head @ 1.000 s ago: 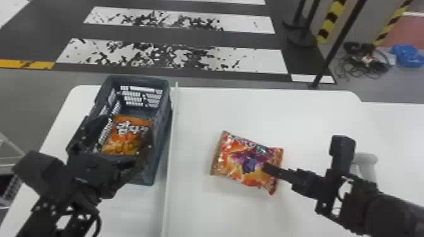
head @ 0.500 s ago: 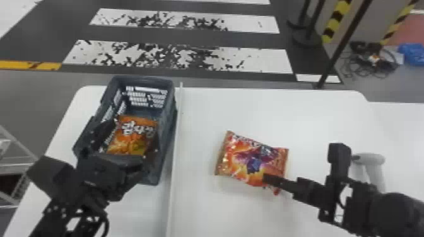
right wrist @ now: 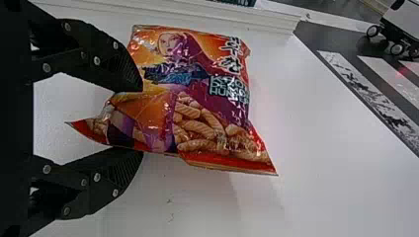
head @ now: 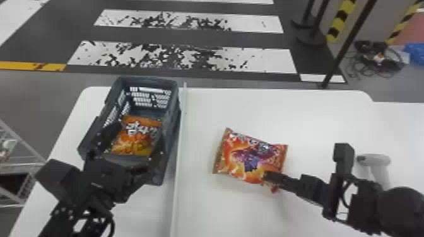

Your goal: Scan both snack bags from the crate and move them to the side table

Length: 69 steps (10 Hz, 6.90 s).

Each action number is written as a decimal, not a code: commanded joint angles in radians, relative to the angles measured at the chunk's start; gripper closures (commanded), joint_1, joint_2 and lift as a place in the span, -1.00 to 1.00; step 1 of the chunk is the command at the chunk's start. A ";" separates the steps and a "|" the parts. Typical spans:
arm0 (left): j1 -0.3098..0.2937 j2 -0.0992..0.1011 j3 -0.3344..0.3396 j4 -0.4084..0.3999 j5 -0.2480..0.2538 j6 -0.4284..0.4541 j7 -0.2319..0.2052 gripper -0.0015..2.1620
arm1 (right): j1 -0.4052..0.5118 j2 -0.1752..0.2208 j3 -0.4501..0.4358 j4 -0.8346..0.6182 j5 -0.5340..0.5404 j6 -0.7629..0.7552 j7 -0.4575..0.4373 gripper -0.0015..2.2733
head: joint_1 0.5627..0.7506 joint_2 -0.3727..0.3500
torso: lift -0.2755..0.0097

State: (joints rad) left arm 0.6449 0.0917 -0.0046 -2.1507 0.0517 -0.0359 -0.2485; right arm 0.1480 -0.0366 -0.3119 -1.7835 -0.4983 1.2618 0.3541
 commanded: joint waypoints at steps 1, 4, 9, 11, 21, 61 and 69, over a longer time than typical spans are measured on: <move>0.001 -0.001 -0.001 0.009 0.000 -0.014 -0.002 -0.92 | -0.005 -0.003 -0.027 0.024 -0.032 -0.005 0.031 0.99 | 0.41 -0.02 | 0.40; 0.002 -0.003 -0.001 0.015 0.013 -0.035 -0.006 -0.91 | -0.039 -0.019 -0.099 0.116 -0.172 -0.023 0.103 0.99 | 0.41 -0.02 | 0.40; 0.009 -0.001 -0.001 0.017 0.014 -0.042 -0.006 -0.91 | 0.019 -0.152 -0.049 -0.154 0.152 -0.327 -0.061 0.98 | 0.41 -0.42 | 0.40; 0.009 -0.001 -0.003 0.020 0.014 -0.048 -0.006 -0.91 | 0.078 -0.229 0.070 -0.235 0.437 -0.477 -0.152 0.98 | 0.41 -0.61 | 0.40; 0.010 0.003 -0.003 0.043 0.023 -0.078 -0.011 -0.91 | 0.259 -0.414 0.654 0.009 1.506 -0.756 -0.555 0.84 | 0.41 -0.49 | 0.40; 0.027 -0.001 0.005 0.068 0.033 -0.115 -0.028 -0.88 | 0.211 -0.230 0.300 -0.189 0.492 -0.695 0.144 0.98 | 0.41 -0.17 | 0.40; 0.029 0.000 0.003 0.066 0.033 -0.115 -0.028 -0.88 | 0.137 -0.235 0.310 -0.005 0.540 -0.750 0.146 0.98 | 0.41 -0.13 | 0.40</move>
State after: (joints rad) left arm 0.6734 0.0920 -0.0016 -2.0847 0.0845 -0.1512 -0.2761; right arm 0.2867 -0.2706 0.0054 -1.7919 0.0411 0.5155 0.4995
